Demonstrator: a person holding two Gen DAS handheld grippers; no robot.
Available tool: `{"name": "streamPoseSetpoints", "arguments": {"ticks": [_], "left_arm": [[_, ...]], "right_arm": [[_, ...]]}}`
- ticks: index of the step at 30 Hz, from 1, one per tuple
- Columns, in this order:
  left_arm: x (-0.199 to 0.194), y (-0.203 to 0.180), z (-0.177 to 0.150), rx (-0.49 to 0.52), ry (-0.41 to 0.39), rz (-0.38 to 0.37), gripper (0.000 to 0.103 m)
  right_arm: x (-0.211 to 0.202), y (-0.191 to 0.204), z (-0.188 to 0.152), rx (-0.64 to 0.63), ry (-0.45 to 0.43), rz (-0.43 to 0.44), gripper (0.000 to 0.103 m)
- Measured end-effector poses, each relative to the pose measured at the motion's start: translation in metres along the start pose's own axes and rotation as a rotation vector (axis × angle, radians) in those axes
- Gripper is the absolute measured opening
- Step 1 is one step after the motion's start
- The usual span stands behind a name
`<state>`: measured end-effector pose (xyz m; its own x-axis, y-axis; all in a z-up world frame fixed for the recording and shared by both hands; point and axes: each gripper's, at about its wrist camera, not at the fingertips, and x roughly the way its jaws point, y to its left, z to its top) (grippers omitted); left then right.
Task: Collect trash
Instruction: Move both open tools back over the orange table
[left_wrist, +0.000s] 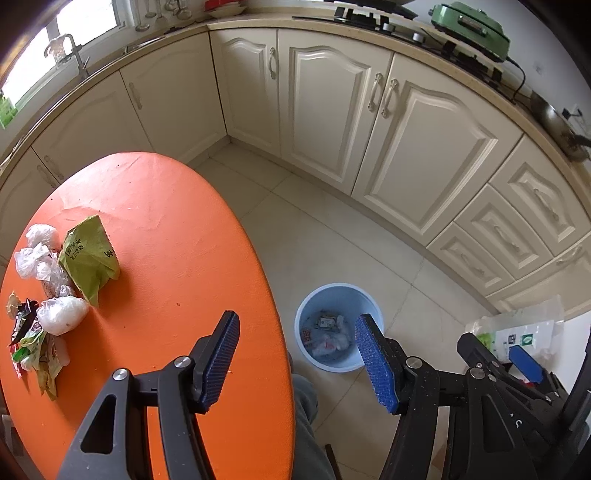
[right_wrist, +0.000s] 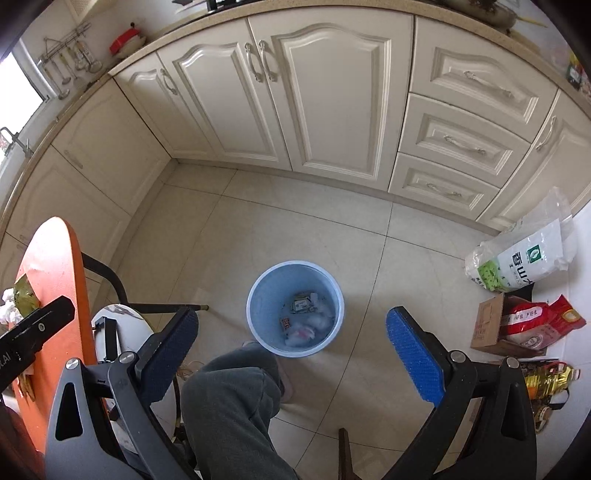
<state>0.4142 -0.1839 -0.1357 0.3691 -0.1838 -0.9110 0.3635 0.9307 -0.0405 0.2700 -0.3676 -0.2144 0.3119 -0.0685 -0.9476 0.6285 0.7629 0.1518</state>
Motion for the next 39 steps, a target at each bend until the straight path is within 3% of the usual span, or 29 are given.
{"name": "streamPoseSetpoints", "arguments": {"ticks": [19,30,39], "left_arm": [[-0.031,0.01,-0.017,-0.009,-0.036,-0.014,0.061],[-0.09,0.035,-0.06,-0.02,-0.1,-0.024,0.061],[-0.151,0.079,-0.116,-0.073,-0.16,-0.029,0.061]], "right_arm": [[-0.027,-0.005,-0.009,0.013,-0.026,-0.018,0.103],[-0.071,0.005,-0.033,-0.005,-0.088,0.006,0.103],[-0.111,0.036,-0.062,-0.064,-0.146,0.047,0.103]]}}
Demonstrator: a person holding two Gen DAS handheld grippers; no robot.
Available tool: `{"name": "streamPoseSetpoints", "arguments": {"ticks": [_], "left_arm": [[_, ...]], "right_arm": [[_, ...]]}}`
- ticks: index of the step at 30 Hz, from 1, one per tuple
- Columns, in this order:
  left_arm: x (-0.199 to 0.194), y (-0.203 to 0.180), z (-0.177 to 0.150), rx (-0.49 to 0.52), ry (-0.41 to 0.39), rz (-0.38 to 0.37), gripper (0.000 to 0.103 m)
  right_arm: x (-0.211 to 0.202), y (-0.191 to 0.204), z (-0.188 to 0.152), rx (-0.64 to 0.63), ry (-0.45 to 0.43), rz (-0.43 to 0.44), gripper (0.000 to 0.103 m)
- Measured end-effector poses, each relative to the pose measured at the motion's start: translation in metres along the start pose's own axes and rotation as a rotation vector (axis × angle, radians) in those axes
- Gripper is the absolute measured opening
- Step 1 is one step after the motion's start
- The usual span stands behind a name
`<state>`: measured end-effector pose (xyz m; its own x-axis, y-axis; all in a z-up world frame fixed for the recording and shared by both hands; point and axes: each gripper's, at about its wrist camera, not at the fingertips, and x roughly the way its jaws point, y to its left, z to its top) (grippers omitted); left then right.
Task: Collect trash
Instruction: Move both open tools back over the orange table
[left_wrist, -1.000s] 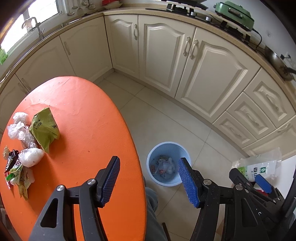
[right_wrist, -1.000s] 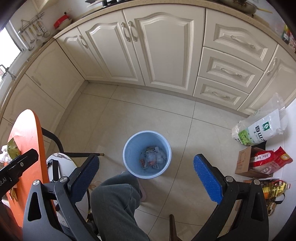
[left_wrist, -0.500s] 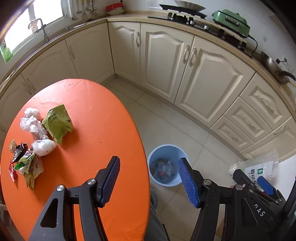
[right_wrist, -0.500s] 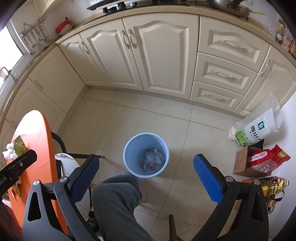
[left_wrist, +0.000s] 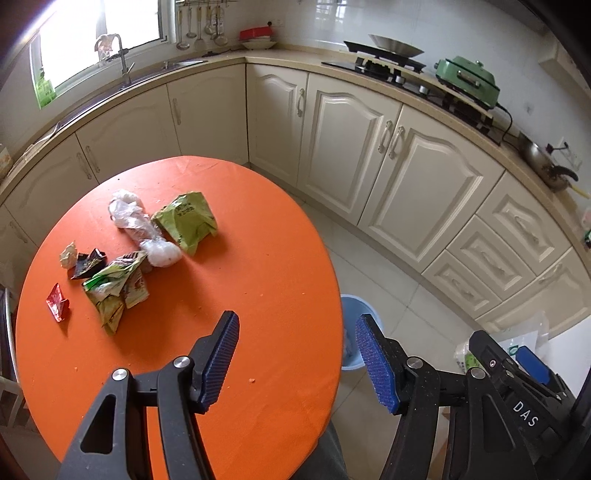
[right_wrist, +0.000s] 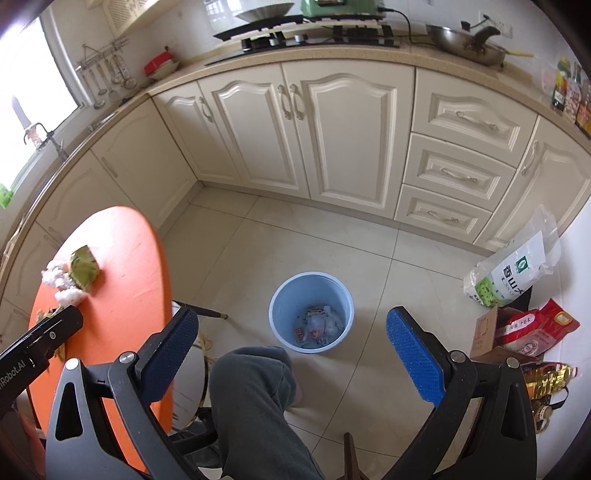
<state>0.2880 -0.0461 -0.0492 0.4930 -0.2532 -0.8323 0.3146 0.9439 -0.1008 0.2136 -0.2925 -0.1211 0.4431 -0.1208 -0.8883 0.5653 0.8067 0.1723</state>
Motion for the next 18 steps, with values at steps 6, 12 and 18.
{"name": "streamPoseSetpoints", "arguments": {"ticks": [6,12,18], "left_arm": [[-0.044,0.046,-0.027,-0.067,-0.041,0.034,0.063],[-0.08,0.1,-0.051,-0.169,-0.068,0.058,0.068],[-0.105,0.154,-0.074,-0.26,-0.082,0.073,0.068]], "right_arm": [[-0.019,0.038,-0.015,-0.06,-0.028,0.047,0.103],[-0.028,0.098,-0.032,-0.166,-0.034,0.09,0.103],[-0.027,0.158,-0.052,-0.284,-0.013,0.119,0.103]]}}
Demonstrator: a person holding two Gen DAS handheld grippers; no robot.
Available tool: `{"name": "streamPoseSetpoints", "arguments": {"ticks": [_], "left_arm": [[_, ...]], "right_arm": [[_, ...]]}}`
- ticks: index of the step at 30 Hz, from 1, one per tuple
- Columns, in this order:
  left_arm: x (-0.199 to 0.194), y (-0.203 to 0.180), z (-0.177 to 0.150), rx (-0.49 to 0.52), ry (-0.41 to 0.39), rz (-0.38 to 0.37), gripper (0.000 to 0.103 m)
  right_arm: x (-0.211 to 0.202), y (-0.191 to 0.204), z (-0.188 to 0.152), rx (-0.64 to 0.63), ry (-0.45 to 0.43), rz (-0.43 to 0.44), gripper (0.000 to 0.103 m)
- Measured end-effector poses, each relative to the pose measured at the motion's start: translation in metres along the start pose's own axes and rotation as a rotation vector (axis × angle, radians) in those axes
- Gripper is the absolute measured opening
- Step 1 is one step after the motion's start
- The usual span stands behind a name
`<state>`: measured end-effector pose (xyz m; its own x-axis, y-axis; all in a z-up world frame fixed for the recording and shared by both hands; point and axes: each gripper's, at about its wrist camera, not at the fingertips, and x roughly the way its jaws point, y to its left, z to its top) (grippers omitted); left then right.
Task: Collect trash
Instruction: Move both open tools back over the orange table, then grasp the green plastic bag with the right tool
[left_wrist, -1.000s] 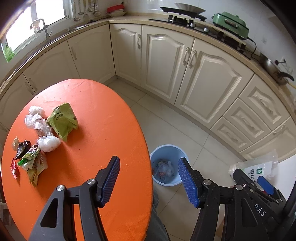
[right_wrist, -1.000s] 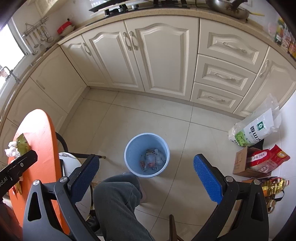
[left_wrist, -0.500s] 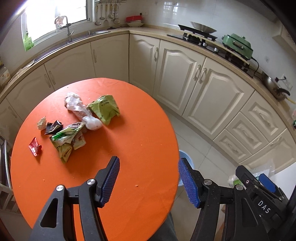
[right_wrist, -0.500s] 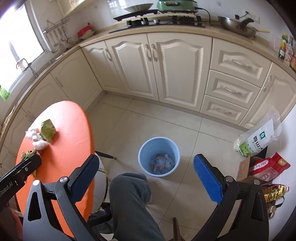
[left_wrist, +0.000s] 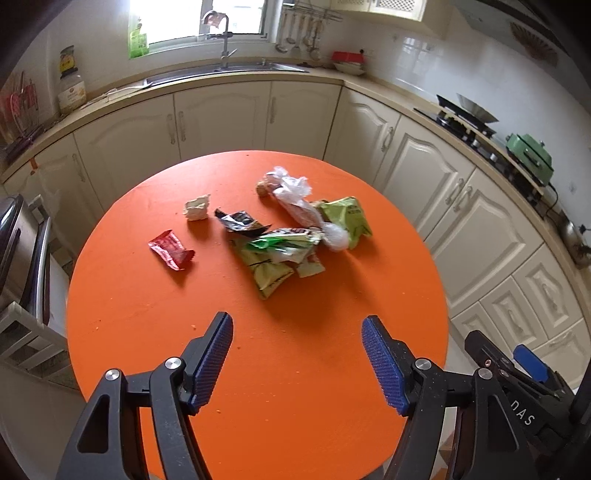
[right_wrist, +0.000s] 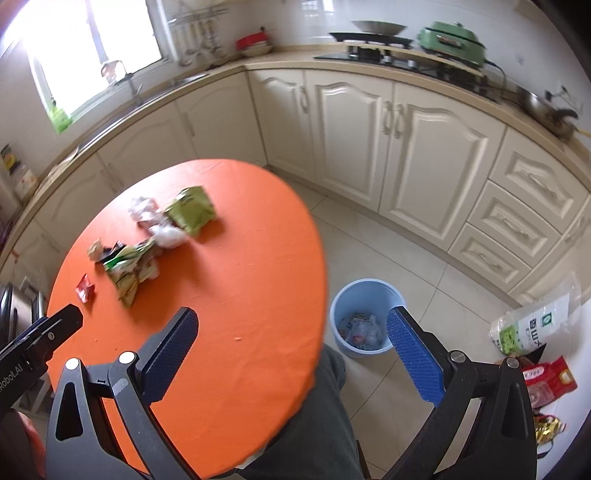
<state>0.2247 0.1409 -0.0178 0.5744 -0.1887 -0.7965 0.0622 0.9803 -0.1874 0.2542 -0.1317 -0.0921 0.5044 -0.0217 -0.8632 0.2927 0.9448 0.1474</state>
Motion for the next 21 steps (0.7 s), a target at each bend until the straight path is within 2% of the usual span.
{"name": "streamPoseSetpoints", "arguments": {"ticks": [6,12,21], "left_arm": [[-0.007,0.062,0.002,-0.116,0.0,0.03,0.068],[0.009,0.116,0.015,-0.226,0.039,0.056,0.068],[0.041,0.167,0.039,-0.317,0.09,0.095,0.068]], "right_arm": [[0.009,0.057,-0.003,-0.122,0.022,0.02,0.103],[0.032,0.109,0.001,-0.22,0.056,0.037,0.103],[0.081,0.169,0.019,-0.305,0.13,0.089,0.103]]}}
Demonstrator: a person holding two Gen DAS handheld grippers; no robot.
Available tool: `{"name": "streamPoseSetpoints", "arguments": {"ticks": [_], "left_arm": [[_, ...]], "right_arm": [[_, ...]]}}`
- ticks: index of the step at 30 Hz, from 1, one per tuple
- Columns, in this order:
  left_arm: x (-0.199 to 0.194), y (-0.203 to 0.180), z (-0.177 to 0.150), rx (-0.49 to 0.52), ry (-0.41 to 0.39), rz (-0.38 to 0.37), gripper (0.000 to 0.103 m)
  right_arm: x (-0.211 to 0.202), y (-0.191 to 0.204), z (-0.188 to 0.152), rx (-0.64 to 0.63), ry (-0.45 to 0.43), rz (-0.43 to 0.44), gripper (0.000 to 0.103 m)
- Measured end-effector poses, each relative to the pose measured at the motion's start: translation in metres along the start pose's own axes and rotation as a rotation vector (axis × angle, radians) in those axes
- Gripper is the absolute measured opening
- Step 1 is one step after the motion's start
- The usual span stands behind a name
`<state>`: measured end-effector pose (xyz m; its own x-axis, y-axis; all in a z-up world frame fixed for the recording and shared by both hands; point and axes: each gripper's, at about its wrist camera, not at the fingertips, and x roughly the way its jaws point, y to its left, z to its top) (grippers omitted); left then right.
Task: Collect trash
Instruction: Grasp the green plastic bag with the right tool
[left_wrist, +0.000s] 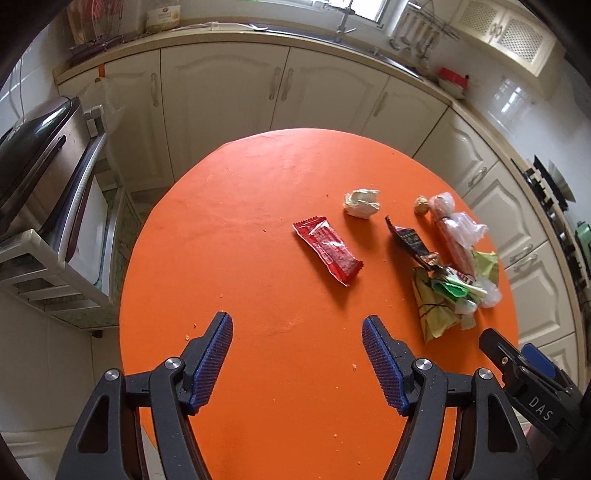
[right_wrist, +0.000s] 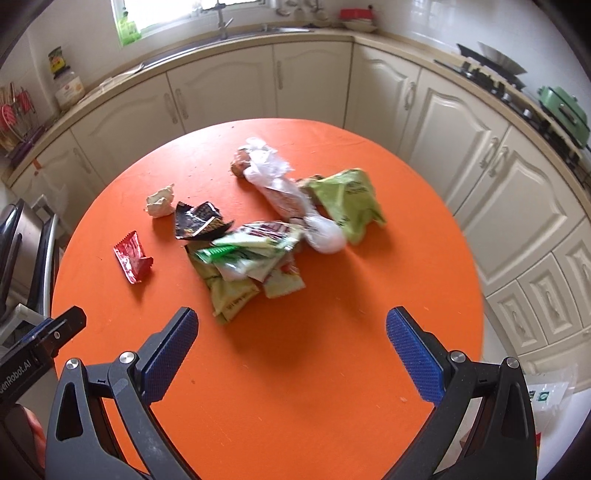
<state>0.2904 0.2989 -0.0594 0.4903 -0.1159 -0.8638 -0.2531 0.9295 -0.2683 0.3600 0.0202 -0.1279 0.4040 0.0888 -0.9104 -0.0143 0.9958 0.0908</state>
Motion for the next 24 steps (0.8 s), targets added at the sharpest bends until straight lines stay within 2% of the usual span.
{"name": "streamPoseSetpoints", "arguments": {"ticks": [7,13,16,20,21,23,24], "left_arm": [[0.036,0.014,0.024,-0.036,0.058,0.01,0.068],[0.05,0.027,0.038,-0.072,0.059,0.007,0.068],[0.053,0.032,0.038,-0.081,0.062,0.008,0.068],[0.064,0.032,0.043,-0.09,0.073,0.008,0.068],[0.068,0.028,0.043,-0.093,0.074,0.009,0.068],[0.068,0.029,0.044,-0.093,0.075,0.009,0.068],[0.07,0.027,0.044,-0.093,0.074,0.011,0.068]], "right_arm": [[0.037,0.011,0.028,-0.016,0.056,-0.005,0.103],[0.06,0.014,0.047,0.001,0.099,0.025,0.103],[0.073,0.018,0.054,-0.008,0.114,0.001,0.103],[0.085,0.018,0.057,0.005,0.129,0.02,0.102],[0.086,0.018,0.057,0.004,0.129,0.035,0.1],[0.087,0.015,0.057,0.014,0.126,0.068,0.086],[0.087,0.014,0.057,0.016,0.123,0.066,0.067]]}}
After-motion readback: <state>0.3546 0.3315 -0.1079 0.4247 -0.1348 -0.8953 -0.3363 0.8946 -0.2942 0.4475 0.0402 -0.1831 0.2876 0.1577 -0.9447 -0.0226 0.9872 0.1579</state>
